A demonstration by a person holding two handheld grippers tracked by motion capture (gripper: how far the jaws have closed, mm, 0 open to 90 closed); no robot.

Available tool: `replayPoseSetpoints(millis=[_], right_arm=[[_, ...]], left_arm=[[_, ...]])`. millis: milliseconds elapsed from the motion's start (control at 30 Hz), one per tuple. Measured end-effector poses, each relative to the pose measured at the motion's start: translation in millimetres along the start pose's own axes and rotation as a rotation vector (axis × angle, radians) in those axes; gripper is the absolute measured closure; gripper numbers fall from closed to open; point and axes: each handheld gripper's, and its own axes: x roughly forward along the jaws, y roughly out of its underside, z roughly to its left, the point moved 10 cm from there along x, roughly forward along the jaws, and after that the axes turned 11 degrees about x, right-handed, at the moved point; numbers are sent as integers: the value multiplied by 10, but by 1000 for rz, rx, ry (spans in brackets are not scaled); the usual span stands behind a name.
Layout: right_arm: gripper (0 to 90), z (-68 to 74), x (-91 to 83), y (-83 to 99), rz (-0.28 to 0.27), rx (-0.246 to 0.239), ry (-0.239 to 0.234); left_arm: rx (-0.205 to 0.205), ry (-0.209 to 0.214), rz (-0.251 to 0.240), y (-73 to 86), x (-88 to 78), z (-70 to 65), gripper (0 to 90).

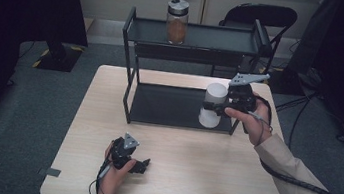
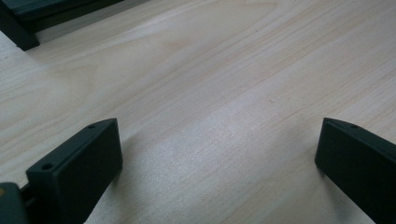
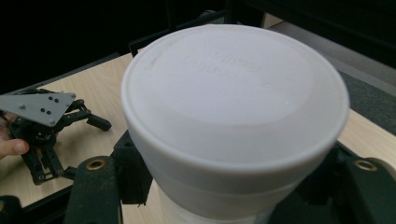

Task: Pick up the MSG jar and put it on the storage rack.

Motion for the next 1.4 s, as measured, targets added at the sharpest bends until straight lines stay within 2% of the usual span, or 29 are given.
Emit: replayPoseSetpoints(millis=[167, 367, 900, 1400], right_arm=[[347, -1, -47, -160, -2, -8, 8], [347, -45, -119, -318, -23, 12, 7], [347, -177, -310, -585, -58, 30, 47], [347, -210, -529, -858, -87, 31, 62]], left_arm=[[2, 0, 1, 0, -1, 1, 0], [2, 0, 1, 0, -1, 1, 0], [2, 4, 0, -2, 2, 6, 0], [2, 4, 0, -2, 2, 6, 0]])
